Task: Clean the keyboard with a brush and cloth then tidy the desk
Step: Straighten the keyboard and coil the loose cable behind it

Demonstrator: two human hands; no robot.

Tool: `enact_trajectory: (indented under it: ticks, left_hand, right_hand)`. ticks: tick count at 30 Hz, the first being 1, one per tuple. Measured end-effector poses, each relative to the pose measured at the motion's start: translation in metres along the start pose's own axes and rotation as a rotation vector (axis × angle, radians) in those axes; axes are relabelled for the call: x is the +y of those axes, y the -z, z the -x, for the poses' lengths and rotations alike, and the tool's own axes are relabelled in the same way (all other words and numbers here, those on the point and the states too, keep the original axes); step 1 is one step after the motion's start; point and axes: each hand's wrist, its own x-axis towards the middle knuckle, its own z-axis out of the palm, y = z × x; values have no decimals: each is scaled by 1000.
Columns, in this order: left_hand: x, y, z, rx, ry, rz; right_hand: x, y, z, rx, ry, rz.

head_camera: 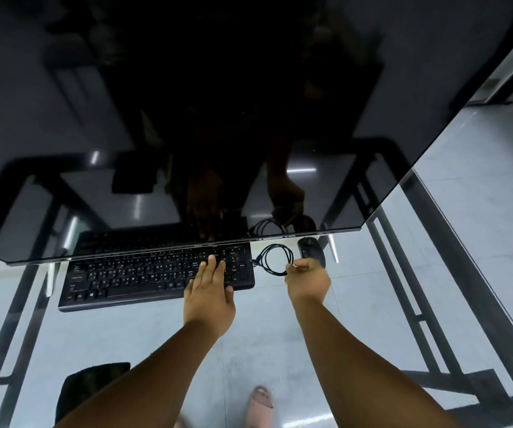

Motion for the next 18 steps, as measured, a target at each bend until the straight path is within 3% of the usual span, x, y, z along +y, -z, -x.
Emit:
enact_trajectory:
  ticks: [8, 12, 18]
  left_hand:
    - [-23, 17, 10, 60, -10, 75]
    - [-66, 31, 34, 111, 52, 99]
    - [-140, 56, 81, 170, 213, 105]
  right_hand:
    - [-7, 9, 22, 133, 142, 125]
    - [-1, -7, 61, 41, 235, 66]
    - [25, -48, 146, -243, 304, 184]
